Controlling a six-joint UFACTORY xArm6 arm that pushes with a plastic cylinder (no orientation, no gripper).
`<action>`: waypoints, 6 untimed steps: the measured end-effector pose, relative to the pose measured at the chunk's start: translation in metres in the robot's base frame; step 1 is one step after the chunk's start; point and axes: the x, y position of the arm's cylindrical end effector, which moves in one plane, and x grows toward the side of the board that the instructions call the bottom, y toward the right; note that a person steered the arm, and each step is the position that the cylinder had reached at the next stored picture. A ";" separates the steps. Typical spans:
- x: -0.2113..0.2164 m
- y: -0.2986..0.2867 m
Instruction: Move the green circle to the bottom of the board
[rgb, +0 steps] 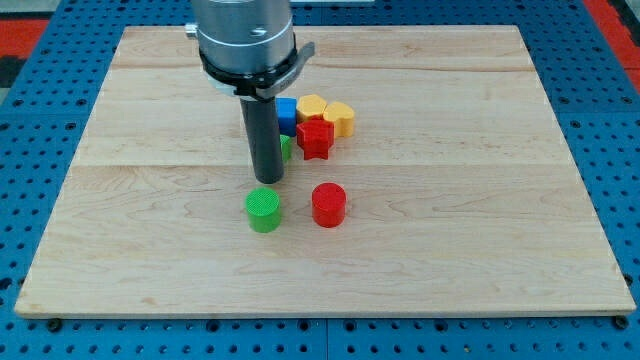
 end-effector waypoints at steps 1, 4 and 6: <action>0.035 -0.029; 0.119 -0.052; 0.148 0.013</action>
